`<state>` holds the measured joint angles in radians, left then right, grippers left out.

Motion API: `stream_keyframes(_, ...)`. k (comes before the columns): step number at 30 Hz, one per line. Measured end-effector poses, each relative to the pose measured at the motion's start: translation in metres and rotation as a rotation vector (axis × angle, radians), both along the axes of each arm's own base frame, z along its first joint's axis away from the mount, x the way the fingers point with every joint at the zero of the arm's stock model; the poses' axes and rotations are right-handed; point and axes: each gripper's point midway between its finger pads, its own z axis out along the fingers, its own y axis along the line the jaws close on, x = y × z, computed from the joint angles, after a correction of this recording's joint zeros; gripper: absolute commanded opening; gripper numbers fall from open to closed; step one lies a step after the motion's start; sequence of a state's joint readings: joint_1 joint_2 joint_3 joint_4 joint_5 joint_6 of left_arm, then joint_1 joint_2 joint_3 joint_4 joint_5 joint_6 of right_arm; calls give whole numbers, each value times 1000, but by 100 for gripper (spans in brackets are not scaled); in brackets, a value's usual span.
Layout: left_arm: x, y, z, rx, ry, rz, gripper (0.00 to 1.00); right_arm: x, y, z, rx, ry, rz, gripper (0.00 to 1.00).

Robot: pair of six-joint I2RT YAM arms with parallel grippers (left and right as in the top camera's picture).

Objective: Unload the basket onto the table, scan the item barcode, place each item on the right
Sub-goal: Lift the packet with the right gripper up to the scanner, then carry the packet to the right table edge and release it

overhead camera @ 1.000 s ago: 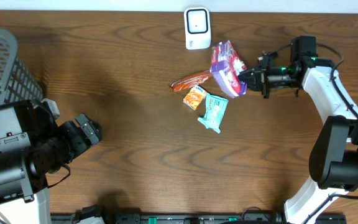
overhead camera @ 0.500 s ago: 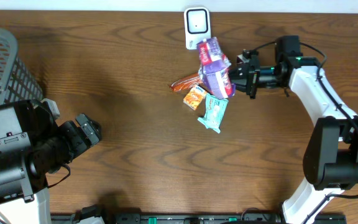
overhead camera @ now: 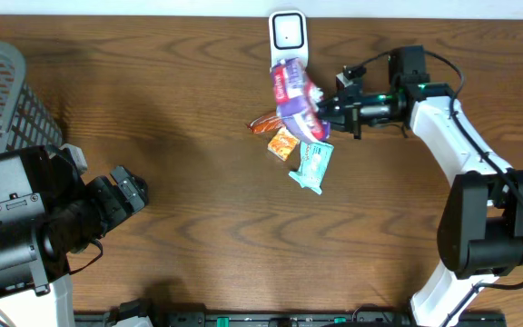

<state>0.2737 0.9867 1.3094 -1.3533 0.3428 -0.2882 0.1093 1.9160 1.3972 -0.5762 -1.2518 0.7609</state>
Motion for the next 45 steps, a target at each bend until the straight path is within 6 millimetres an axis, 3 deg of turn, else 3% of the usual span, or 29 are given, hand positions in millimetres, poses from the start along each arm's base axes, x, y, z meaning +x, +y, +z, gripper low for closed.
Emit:
stream_keyframes(5, 0, 0, 0, 0, 0, 0, 98, 48, 16, -7, -240, -200, -140, 1)
stream_keyframes(9, 0, 0, 0, 0, 0, 0, 98, 99, 20, 8, -420, -388, -356, 1)
stream_keyframes(12, 0, 0, 0, 0, 0, 0, 98, 131, 11, 21, -533, -511, -560, 1)
stream_keyframes(16, 0, 0, 0, 0, 0, 0, 98, 166, 1, 45, -531, -620, -775, 1)
stream_keyframes(18, 0, 0, 0, 0, 0, 0, 98, 178, -1, 42, -516, -625, -831, 1)
stream_keyframes(19, 0, 0, 0, 0, 0, 0, 98, 188, -2, 29, -520, -603, -862, 1)
stream_keyframes(23, 0, 0, 0, 0, 0, 0, 98, 209, 0, -18, -549, -528, -858, 1)
stream_keyframes(24, 0, 0, 0, 0, 0, 0, 98, 216, 1, -37, -564, -495, -844, 1)
stream_keyframes(26, 0, 0, 0, 0, 0, 0, 98, 219, -1, -52, -592, -465, -824, 1)
stream_keyframes(29, 0, 0, 0, 0, 0, 0, 98, 223, -5, -48, -612, -477, -807, 1)
stream_keyframes(33, 0, 0, 0, 0, 0, 0, 98, 233, -21, -16, -652, -499, -793, 1)
stream_keyframes(36, 0, 0, 0, 0, 0, 0, 98, 227, -61, 1, -742, -443, -782, 1)
stream_keyframes(39, 0, 0, 0, 0, 0, 0, 98, 212, -124, 10, -836, -342, -810, 1)
stream_keyframes(40, 0, 0, 0, 0, 1, 0, 98, 203, -161, 12, -878, -284, -838, 1)
stream_keyframes(41, 0, 0, 0, 0, 0, 0, 98, 199, -177, 14, -891, -261, -854, 1)
stream_keyframes(45, 0, 0, 0, 0, 0, 0, 98, 156, -300, 9, -1005, -62, -964, 1)
